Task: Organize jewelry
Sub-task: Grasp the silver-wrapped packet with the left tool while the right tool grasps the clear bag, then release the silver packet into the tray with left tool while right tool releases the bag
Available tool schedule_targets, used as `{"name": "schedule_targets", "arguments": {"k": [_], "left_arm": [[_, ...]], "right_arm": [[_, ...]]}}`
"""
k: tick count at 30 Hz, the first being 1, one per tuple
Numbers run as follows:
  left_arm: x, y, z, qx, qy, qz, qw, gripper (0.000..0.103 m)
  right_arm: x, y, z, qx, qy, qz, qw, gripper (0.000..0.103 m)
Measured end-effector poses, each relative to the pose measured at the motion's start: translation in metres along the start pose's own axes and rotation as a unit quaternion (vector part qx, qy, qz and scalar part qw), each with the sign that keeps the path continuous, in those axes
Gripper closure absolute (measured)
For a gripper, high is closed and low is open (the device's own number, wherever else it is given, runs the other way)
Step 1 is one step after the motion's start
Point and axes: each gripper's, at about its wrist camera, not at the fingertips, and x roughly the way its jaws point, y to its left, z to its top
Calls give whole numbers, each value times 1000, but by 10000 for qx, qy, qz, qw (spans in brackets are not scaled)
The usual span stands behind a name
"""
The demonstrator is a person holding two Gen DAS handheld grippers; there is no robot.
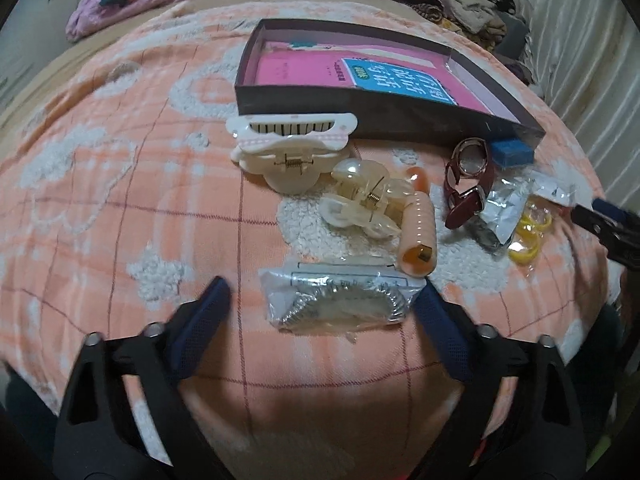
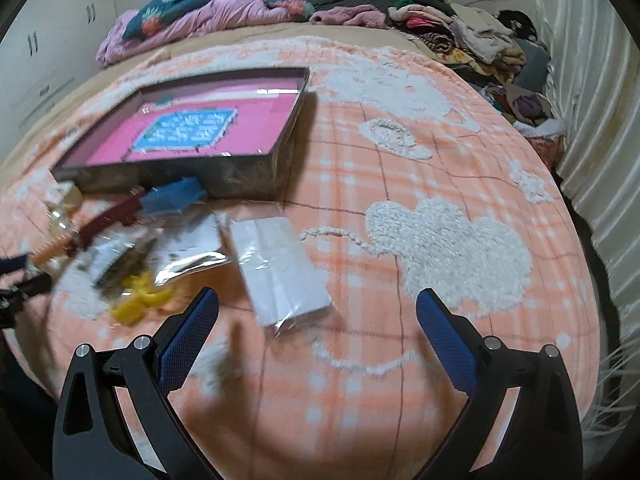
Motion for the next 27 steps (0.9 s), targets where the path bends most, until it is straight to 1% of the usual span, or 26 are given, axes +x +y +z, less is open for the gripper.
{"name": "schedule_targets", "arguments": {"k": [1,2,4,6,7,8,9,12,15,18,21,27], "left_arm": [[0,0,-1,47,-18,-50,10000,37],[-1,-1,-1,86,-29,-97,9999,39],[-3,-3,-2,186,-66,-94,9998,40],[-4,-3,-2,212,-86,-111,9997,41],[-4,-2,-1,195,-77,-135,9997,41],[-5,-1,-1,168,-73,-146,9997,41],[-6,2,-1,124,-57,-164,9998,41],[-14,10,1,31,-88,-143,9999,41],[-25,25,6,-142,-181,-63,9997,41],[-35,40,16,-273,-349,60,9990,41],[-41,51,35,-335,-527,168,9979,41],[-46,59,77,-357,-915,174,9950,41]], "right_arm": [[7,1,1,-100,46,-64,9999,5],[12,2,2,-152,66,-59,9998,7],[22,3,3,-219,164,23,9996,17],[25,4,5,-235,143,179,9995,31],[26,4,5,-261,100,242,9993,34],[26,5,5,-279,70,291,9992,44],[24,5,6,-278,42,339,9990,56],[19,2,6,-210,-29,359,9991,61],[11,-9,5,-3,-83,310,9995,62],[-2,-23,7,291,-234,236,9990,62],[-15,-29,17,401,-455,197,9980,62],[-27,-22,53,403,-779,395,9954,62]]}}
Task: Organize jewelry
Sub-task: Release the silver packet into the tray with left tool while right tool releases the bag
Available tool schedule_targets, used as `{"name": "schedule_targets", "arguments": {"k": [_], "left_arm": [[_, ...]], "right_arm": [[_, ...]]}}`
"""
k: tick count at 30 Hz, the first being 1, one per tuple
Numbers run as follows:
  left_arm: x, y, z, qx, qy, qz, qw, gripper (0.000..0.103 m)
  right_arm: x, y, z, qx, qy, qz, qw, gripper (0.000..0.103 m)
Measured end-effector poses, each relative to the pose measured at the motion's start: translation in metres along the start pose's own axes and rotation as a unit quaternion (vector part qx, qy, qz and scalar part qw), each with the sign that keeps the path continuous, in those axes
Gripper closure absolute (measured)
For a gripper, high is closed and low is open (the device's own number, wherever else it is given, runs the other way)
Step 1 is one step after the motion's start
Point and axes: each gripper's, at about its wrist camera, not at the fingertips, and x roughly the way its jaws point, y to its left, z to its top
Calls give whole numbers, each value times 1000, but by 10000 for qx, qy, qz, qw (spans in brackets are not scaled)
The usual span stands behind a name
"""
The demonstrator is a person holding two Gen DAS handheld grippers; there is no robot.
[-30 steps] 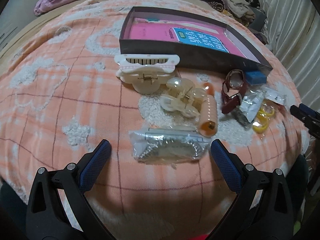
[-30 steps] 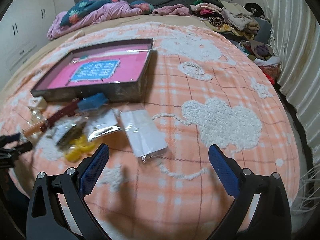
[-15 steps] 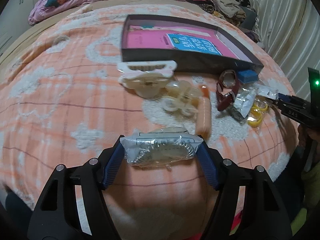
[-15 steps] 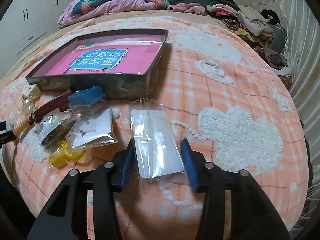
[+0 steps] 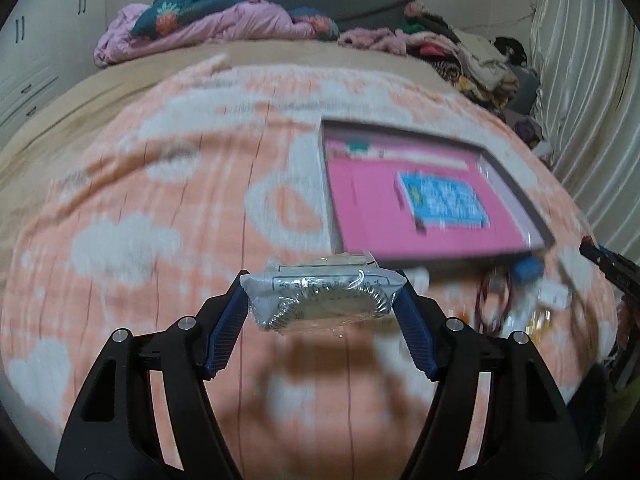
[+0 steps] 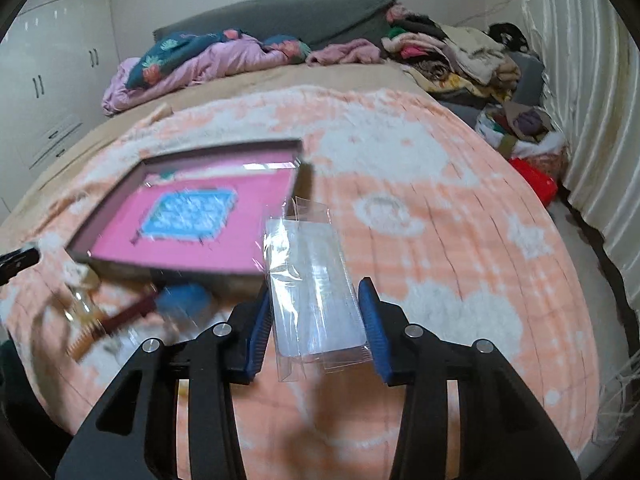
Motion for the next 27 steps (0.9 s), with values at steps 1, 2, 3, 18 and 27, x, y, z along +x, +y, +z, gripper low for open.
{"name": "schedule_targets", "arguments": {"k": [1,2,3,18,27], "left_arm": [[2,-2,8,-8,-50,-25,10000,41],[5,-4,16,3,-92,-63,9999,41],[7,-7,21,29,-126,-78,9999,41],[59,-43,56,236,133,-252,9993,40],[73,-52,57,314,270,-269,9988,37]], "right_arm": [[1,5,8,-26,-49,46,10000,62],[2,9,13,-55,-84,102,9999,62],[2,13,18,-80,-115,139,9998,62],[61,59,52,-177,231,517,9982,62],[67,60,52,-95,282,479,9984,45]]}}
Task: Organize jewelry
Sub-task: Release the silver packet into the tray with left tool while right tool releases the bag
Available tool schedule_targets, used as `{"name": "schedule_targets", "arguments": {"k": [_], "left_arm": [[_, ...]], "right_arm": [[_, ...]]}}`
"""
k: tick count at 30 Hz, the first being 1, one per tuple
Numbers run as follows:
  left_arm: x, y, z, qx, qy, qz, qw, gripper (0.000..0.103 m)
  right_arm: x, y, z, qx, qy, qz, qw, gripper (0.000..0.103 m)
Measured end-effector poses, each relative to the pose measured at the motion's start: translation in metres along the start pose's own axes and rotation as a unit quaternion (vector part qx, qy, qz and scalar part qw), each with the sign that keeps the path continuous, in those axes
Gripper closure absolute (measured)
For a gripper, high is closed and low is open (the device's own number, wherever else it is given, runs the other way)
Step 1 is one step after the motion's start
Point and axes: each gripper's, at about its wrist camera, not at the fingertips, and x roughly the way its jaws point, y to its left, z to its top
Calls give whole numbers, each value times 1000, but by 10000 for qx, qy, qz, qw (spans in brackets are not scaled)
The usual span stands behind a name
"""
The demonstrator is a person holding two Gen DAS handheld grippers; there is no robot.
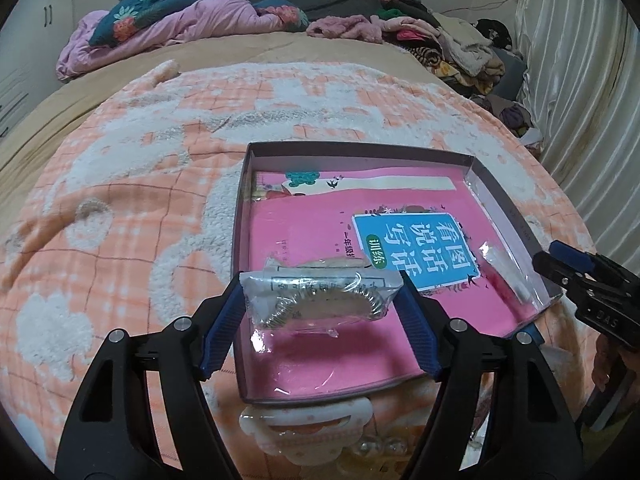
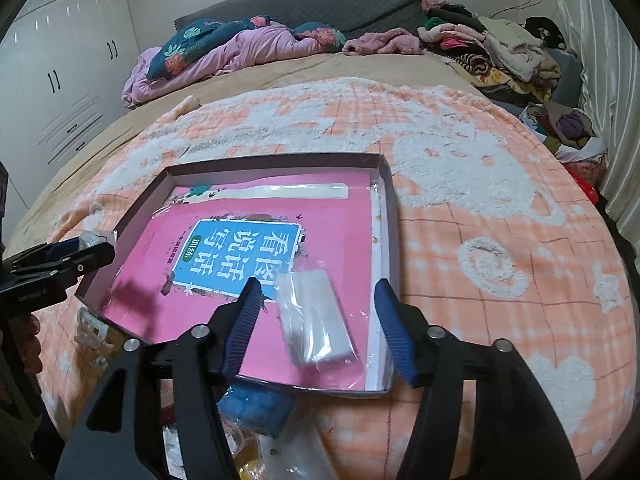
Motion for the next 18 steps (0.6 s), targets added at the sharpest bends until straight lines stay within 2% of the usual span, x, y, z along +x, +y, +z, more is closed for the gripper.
{"name": "schedule_targets", "arguments": {"k": [3,7,12,18], "left_arm": [[0,0,1,-8,-24,52,10000,24],[-7,0,1,-40,-94,61,9999,17],[-25,1,1,-65,-289,102,9995,11],[-48,3,-4,-83,-500,178,9986,10]], "right_arm": [[-8,-4,-3,54,-49,-1,10000,39],[-25,-12,-9,198,-139,9,9997,35],[-46,-18,-16,333,-275,15,9991,28],[-74,-21,-21,426,-503,4,9978,24]]}}
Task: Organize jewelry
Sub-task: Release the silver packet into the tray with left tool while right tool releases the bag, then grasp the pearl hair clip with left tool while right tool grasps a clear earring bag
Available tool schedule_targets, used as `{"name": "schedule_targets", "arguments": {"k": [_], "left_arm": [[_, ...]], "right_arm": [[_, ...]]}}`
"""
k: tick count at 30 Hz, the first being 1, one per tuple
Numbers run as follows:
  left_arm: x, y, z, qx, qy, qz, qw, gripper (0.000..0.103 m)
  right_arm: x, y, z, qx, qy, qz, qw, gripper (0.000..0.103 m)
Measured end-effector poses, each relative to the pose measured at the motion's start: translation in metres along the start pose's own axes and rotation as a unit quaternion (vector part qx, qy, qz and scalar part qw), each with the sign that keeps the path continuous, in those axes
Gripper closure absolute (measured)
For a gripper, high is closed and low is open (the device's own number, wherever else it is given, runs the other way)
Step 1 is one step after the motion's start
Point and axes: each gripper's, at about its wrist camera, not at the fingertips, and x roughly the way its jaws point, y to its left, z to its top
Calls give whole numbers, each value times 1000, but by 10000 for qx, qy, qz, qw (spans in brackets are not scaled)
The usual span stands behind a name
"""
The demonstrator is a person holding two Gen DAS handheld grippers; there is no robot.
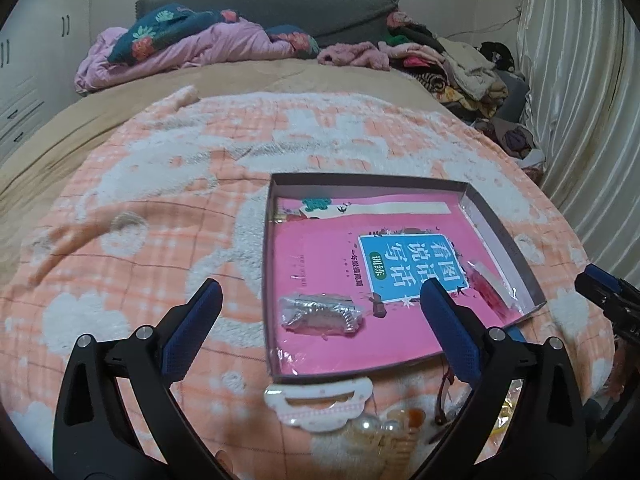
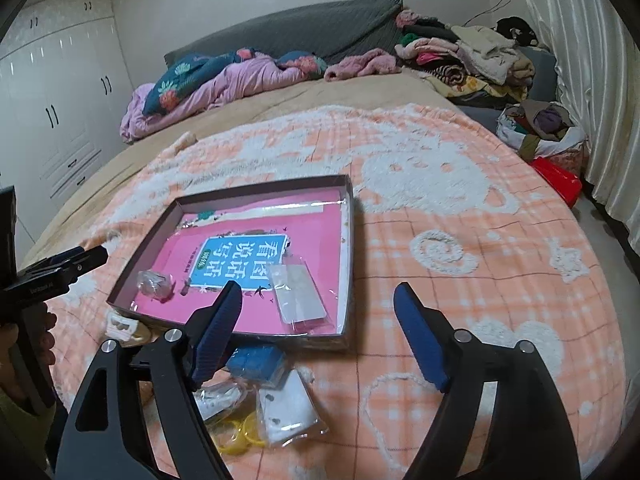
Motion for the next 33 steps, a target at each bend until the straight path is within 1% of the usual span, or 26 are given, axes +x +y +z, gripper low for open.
{"name": "schedule_targets", "arguments": {"k": [10,20,27,33], "left_arm": [[-35,6,-7,-61,-232,40,9997,10],[-56,16,-23,-95,-305,132,9994,10],[-63,24,-42,-127,-211,187,9995,10],[-64,28,-62,-153,-16,140,9998,10]], "right_arm": [[-34,5,-5,-30,-225,4,9997,23],[-53,12,-19,-131,-234,18,9996,22],[-59,17,-33,-286,-147,40,9995,21],[-57,23,-48,-475,18,78,9988,20]]}}
